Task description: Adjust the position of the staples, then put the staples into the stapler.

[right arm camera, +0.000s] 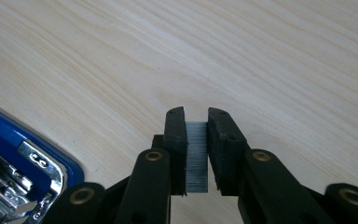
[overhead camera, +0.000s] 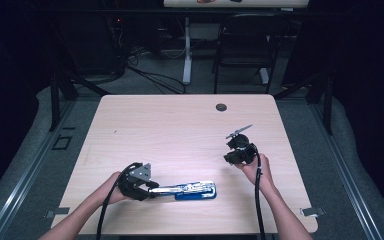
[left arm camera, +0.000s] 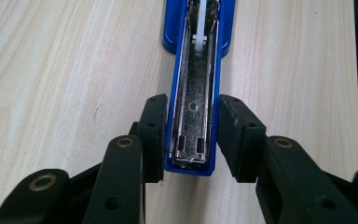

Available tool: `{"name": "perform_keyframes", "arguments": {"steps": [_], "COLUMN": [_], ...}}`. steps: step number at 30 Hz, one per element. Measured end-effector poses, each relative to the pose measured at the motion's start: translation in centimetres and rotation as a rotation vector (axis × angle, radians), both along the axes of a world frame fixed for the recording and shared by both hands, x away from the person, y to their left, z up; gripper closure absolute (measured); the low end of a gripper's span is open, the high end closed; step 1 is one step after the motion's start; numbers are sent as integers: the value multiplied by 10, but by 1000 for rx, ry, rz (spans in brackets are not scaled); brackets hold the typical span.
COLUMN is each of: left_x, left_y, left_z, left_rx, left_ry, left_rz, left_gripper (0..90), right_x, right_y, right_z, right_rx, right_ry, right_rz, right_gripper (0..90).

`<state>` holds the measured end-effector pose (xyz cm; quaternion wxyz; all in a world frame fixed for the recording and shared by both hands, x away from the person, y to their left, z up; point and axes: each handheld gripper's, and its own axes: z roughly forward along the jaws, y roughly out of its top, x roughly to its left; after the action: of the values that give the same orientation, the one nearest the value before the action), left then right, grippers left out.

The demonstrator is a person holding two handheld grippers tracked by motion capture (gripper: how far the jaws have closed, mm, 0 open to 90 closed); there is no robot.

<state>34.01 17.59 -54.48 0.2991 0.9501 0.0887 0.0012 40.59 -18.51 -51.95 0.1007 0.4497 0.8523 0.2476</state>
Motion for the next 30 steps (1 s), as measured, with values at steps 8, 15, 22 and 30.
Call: {"name": "perform_keyframes", "arguments": {"steps": [8,15,22,30], "left_x": [0,1,1,1], "left_y": [0,0,-1,-1], "left_z": [0,1,1,0], "left_rx": [5,9,12,8], "left_ry": [-3,10,7,8], "left_rz": [0,-13,-13,-7], "left_gripper": [639,639,639,638], "right_x": [-4,-10,-17,-23], "right_y": [4,13,21,28], "right_z": [3,8,14,18], "right_rx": [4,7,3,14], "right_ry": [-2,-23,-36,-45], "right_rz": [27,74,134,202], "right_gripper": [784,784,784,785]}}
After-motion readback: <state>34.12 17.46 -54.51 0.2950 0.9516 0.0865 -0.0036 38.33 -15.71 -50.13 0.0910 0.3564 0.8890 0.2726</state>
